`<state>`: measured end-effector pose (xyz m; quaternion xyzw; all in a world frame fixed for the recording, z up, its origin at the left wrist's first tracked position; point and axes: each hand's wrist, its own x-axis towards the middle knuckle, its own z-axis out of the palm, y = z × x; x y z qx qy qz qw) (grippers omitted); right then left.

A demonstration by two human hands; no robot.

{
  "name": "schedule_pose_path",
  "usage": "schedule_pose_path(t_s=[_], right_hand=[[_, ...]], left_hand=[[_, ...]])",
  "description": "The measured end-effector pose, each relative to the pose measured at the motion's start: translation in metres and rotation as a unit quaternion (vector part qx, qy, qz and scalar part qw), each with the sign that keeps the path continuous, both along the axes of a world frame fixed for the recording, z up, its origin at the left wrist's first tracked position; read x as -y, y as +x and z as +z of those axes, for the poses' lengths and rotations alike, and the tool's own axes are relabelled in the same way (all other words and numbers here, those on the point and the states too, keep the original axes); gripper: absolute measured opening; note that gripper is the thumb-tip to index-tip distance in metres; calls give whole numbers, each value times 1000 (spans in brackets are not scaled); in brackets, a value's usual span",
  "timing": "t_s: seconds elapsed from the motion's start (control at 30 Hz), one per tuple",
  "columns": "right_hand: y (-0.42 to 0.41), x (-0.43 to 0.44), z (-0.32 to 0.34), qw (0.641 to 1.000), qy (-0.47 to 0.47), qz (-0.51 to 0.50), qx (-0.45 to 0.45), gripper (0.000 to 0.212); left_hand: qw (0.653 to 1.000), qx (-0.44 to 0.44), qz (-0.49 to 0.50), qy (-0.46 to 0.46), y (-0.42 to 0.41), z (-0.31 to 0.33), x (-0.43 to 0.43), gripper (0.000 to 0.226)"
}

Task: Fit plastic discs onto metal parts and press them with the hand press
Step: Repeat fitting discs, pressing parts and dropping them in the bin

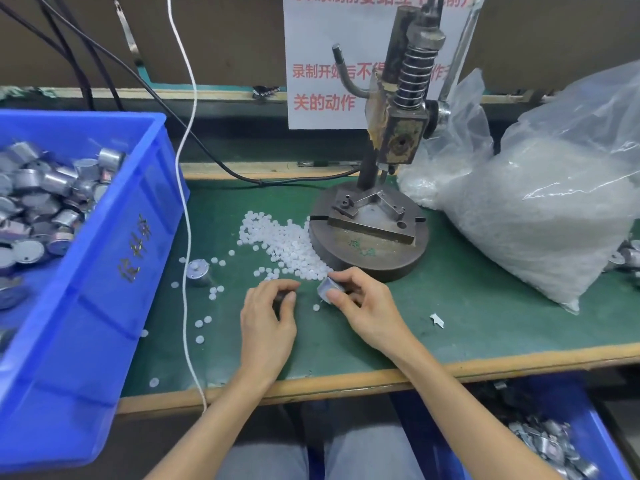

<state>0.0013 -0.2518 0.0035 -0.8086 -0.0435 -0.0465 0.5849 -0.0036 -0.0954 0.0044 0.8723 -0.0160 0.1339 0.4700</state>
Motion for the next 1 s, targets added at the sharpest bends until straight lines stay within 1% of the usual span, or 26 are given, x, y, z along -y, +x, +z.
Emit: schedule_pose_path(t_s=[0.1, 0.23, 0.57, 0.7, 0.77, 0.83, 0.9, 1.0], right_hand=[[2, -8, 0, 998, -45, 21, 30, 11], [2, -7, 0, 998, -52, 25, 37, 8], [0, -5, -4, 991, -94, 33, 84, 12], [-1, -7, -6, 982, -125, 53, 133, 15], [0, -6, -6, 985, -113, 50, 119, 13], [1, -4, -6, 993, -76, 40, 81, 9], [2, -3, -5, 997, -48, 30, 56, 16], [0, -3, -4, 998, -39, 27, 50, 18]], left_hand=[[1000, -7, -15, 12, -1, 0, 1, 15], [1000, -16, -20, 15, -1, 0, 2, 12], [998, -19, -36, 39, 0, -2, 3, 15], [998, -22, -38, 49, 0, -3, 3, 14], [998, -23, -38, 50, 1, -2, 3, 14], [998, -23, -37, 51, 1, -2, 3, 14], [998, -25, -38, 51, 0, -2, 3, 14], [998, -24, -36, 45, 0, -2, 3, 14]])
